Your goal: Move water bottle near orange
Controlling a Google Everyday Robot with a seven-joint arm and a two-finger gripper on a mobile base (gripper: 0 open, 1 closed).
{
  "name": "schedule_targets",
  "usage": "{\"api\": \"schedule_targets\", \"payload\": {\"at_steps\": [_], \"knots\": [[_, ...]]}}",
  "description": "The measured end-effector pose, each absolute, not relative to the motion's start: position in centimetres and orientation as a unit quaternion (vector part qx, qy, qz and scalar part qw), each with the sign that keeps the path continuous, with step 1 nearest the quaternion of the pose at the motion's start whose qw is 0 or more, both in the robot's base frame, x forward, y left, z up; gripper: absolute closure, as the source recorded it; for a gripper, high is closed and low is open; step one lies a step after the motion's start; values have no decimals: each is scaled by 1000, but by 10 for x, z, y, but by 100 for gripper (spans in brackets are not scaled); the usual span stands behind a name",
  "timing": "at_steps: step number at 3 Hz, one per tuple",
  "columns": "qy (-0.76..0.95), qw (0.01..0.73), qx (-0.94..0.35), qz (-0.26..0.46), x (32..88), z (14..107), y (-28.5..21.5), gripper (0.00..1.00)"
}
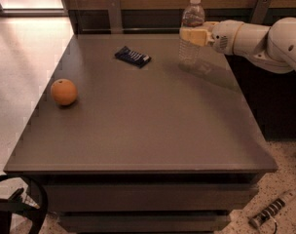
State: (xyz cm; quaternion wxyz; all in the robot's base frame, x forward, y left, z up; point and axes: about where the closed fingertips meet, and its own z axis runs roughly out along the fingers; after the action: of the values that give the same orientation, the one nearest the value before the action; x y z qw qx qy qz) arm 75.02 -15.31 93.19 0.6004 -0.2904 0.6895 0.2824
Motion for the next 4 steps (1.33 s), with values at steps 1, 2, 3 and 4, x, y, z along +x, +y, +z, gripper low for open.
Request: {"api": "schedule_targets", "payload": {"at_steps": [1,2,3,4], "knots": [[689,599,-299,279,733,955,-140,100],[682,596,-316,285,703,970,-107,100],[676,589,-332,292,675,964,-78,100],[668,575,-356,312,649,947,-46,100]]}}
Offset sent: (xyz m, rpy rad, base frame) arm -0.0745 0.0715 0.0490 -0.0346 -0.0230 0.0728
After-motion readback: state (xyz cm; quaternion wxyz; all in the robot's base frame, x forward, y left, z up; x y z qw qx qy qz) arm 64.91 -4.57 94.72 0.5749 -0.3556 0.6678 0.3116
